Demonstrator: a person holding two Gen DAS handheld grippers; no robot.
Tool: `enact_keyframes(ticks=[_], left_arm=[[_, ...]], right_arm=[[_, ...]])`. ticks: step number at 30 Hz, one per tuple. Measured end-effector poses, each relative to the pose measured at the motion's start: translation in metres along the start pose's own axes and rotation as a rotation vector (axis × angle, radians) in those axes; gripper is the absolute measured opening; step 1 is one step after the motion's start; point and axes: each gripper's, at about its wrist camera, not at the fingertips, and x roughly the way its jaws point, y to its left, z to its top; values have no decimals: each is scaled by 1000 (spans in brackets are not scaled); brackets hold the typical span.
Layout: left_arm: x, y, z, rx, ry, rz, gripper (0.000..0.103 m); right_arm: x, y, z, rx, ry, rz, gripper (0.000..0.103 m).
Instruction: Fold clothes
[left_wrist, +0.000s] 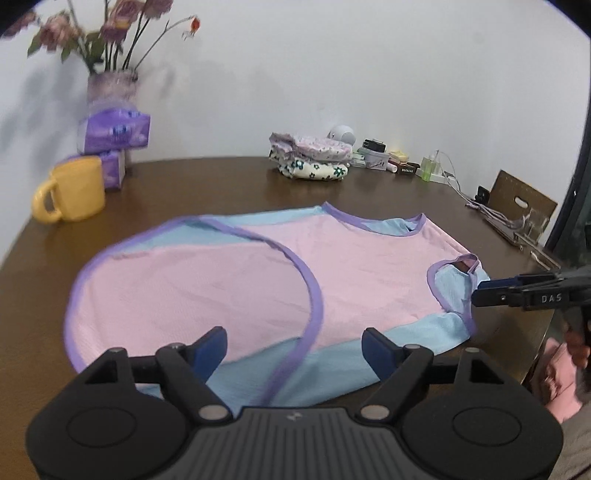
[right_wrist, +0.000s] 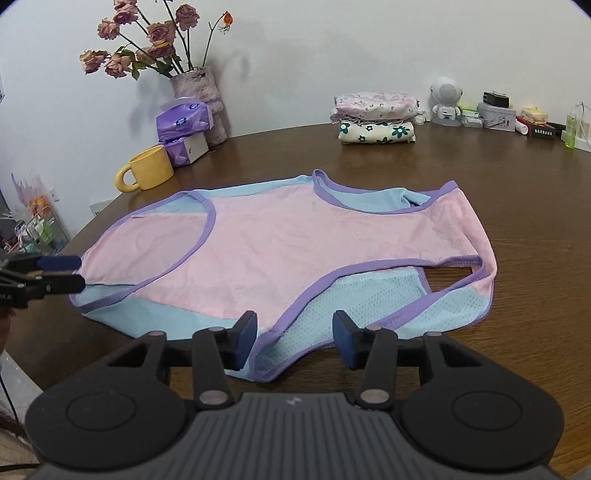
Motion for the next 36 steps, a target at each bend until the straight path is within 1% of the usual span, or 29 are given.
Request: enact_keyframes(ticks=[1,2,3,4,5,6,7,8,9,10,11,13,15,17,20,22,23,24,25,26,28,30,31,32,34,35,36], left_arm=[[3,-2,-2,-11,1,7,80],[5,-5,-4,-22,-5,24,81],[5,-8,-7,-36,-20,43,84],[5,-12,-9,-58,-46,61,88],[4,-15,-12,-92,-75,69,89],[2,-17,-14,-129,-104,75,91],[0,-19,-17,-171,-129,72,95],[-1,-21,-19,-216,-152,66,98],[-2,-24,-21,-248,-161,57,102],[-1,-26,-21,-260,-153,46,103],[0,-29,-21,-248,-135,40,103],[3,-38,-22,-197,-103,57,103],[5,-47,-24,-158,-89,89,103],[4,-54,-25,-139,-92,94,103],[-1,-63,-27,-87,-111,86,102],[-4,-73,-25,11,-98,90,99],[-4,-78,-24,67,-83,82,97],[-4,-82,-22,124,-66,70,92],[-2,-88,-21,180,-41,61,85],[0,-94,-19,235,-11,50,82],[9,-106,-16,335,50,33,71],[19,-119,-14,433,100,19,63],[24,-128,-13,481,121,11,60],[28,-134,-11,519,136,6,59],[37,-142,-9,578,166,0,52],[41,-145,-8,601,185,-1,51],[45,-147,-7,623,205,-2,48]], right_arm=[[2,0,-2,3,-5,-7,47],[2,0,-3,8,-12,-12,50],[2,-1,-3,19,-24,-14,54],[1,-2,-5,34,-40,-14,61],[0,-2,-7,53,-59,-14,66],[-1,-2,-10,77,-83,-17,69],[-2,-1,-12,93,-103,-22,77],[-2,0,-14,99,-117,-28,82],[-3,1,-16,104,-131,-34,84],[-2,2,-17,97,-129,-38,89],[-2,3,-17,81,-125,-43,96],[-4,4,-18,58,-127,-52,102],[-9,2,-18,52,-147,-56,102],[-14,-4,-19,72,-170,-47,103],[-23,-23,-20,106,-188,10,103],[-29,-36,-19,106,-187,40,103],[-32,-43,-16,77,-174,40,103],[-35,-50,-13,47,-161,39,103],[-38,-54,-9,3,-151,21,103],[-40,-57,-6,-44,-140,4,102],[-41,-61,3,-198,-92,-24,102],[-35,-58,8,-373,-9,-23,97],[-31,-56,8,-444,25,-23,89],[-27,-54,8,-510,58,-22,80],[-18,-54,10,-609,129,-5,73],[-15,-57,10,-629,151,1,69],[-12,-60,12,-642,174,7,67]])
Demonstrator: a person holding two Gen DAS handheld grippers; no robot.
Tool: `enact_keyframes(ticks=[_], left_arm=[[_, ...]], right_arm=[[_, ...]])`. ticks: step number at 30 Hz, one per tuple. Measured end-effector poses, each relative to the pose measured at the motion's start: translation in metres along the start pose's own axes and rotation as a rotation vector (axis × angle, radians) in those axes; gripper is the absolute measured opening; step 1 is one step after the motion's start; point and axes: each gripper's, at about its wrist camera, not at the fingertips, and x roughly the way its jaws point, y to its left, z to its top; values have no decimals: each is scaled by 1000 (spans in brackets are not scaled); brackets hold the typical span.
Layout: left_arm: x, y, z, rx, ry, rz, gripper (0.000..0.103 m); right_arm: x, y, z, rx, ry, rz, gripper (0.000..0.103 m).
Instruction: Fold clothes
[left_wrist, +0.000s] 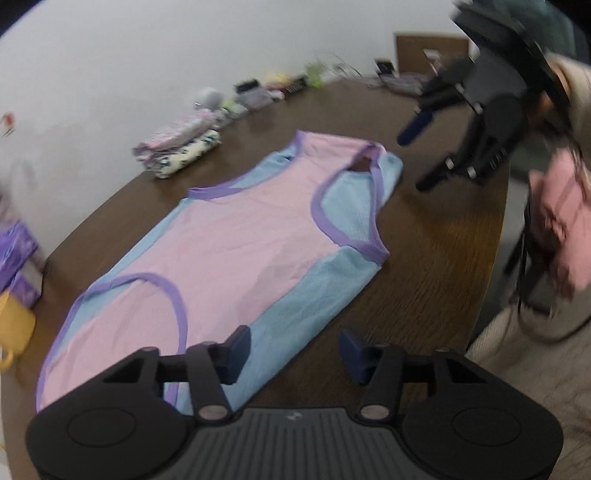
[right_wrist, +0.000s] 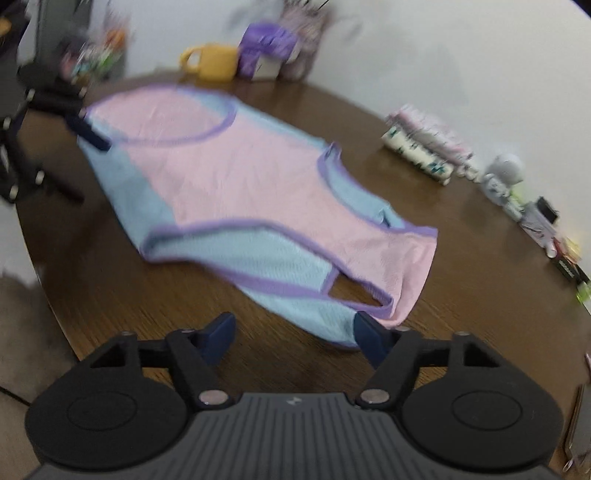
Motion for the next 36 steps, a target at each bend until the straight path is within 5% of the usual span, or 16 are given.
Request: enact_keyframes(ticks=[6,14,19,22,30,36], left_arm=[[16,5,11,88,85,-24,34],[28,10,21,196,142,-114,11],[34,16,24,216,160,-166,0],[34,16,24,221,158,-145,0],[26,20,33,238,113,-57,0],[29,40,54,272,93,78,0]], right_arm=[[11,-20,-2,-91,58,49,59],[25,-25,11,-231,97,160,24],[30,-31,16,-212,109,190,11],[32,-33,15,-193,112,185,4],[24,-31,23,-191,84,137,3],[21,-40,42,-210,64,89,3]])
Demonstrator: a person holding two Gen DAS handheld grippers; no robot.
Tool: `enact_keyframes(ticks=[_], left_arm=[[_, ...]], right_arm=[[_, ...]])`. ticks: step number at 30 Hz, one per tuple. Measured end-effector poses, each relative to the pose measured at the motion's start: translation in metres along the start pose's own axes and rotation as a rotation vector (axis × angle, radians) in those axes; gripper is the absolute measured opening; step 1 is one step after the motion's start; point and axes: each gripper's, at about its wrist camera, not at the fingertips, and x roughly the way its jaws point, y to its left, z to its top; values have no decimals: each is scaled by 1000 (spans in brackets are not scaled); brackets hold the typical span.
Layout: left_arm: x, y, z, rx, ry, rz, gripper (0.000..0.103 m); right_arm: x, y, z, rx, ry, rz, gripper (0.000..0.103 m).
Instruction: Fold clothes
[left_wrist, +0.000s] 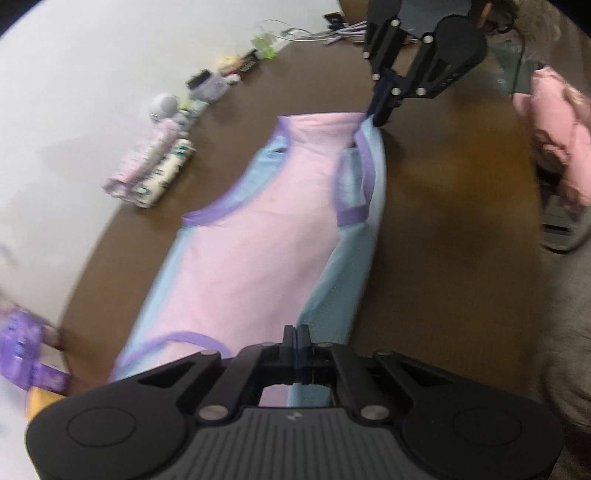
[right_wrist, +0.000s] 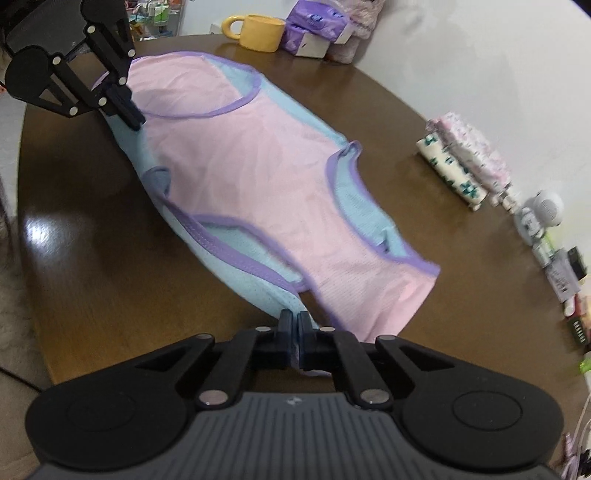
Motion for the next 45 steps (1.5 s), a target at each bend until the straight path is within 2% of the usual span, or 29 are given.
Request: enact_keyframes(ticks=[3,5,13,27,29,32,33,34,35,37,41,45], left_arm=[[14,14,7,27,12,59,0],[26,22,10,41,21,64,0],[57,38,8,32,32,36,0],[72,41,2,-19,26,-8,1],[70,46,1,-64,16,-18,5],[52,63,-6,-208,-28,-47,11],[42,69,-11,-262,-53,-62,20],[33,74,-17,-306,-66,-65,31],[26,77,-23,-345,-76,-64,34],[12,83,-38,-418,-82,-55,35],[-3,80,-76,-516,-26,-6,35],[-15,75,-113,-604,5,20,35]], right_arm=[[2,-11,11,-21,-6,-21,3],[8,-18,17,-34,-5,-19,3],[46,-43,29,-51,67,37,3],[65,-58,23,12,65,95,5],[62,-64,22,58,42,94,9],[48,-74,20,166,-29,111,9],[40,-76,18,205,-64,116,10],[32,-77,17,244,-100,122,17],[23,-79,15,283,-135,128,30],[11,-77,14,328,-187,142,40],[13,-50,26,284,-207,176,40],[39,-21,50,222,-189,192,40]])
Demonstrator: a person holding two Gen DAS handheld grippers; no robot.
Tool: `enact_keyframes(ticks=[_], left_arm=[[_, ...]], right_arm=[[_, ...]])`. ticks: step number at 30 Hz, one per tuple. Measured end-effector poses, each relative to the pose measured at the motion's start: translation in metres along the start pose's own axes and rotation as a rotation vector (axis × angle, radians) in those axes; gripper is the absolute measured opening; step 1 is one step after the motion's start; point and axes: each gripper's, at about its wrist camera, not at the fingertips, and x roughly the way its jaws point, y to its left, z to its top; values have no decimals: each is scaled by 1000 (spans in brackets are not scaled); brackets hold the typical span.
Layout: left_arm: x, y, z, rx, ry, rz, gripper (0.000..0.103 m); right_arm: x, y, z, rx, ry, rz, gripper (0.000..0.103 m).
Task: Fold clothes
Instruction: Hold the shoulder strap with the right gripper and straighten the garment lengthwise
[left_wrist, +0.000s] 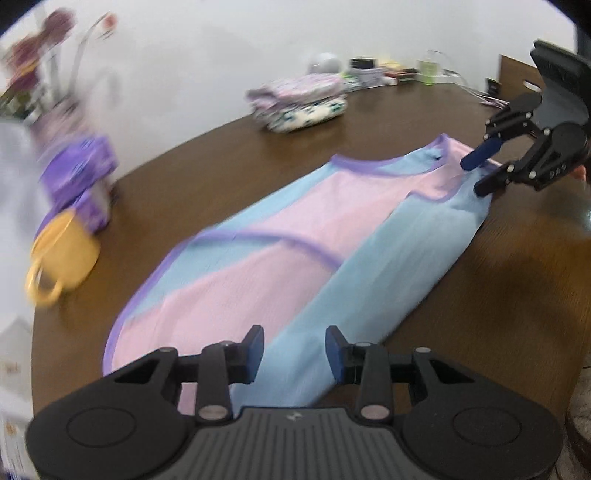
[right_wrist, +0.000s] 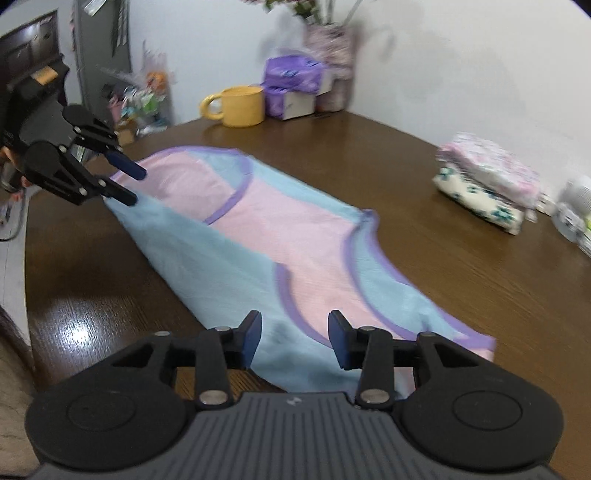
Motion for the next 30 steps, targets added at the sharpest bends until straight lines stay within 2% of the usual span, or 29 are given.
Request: enact_keyframes(ticks=[8,15,17,18,19,22,30], left_arm=[[-13,42,-41,-119,3,23,35],[-1,71,-46,-165,11,-53,32],[3,74,-47,-171,17,-80,23],[4,75,-47,-175,21,-94,11],[5,76,-47,-173,20,-100,6],[5,77,-45,-153,6,-90,4],[11,84,-32,-108,-9,-64,4]], right_arm=[[57,32,33,-42,25,-36,42],[82,20,48,46,69,-67,43],[85,15,48,89,80,-55,43],[86,12,48,110,84,-42,43],[86,11,48,124,90,-31,41],[87,11,47,141,106,-10,12],[84,11,45,161,68,-47,10]])
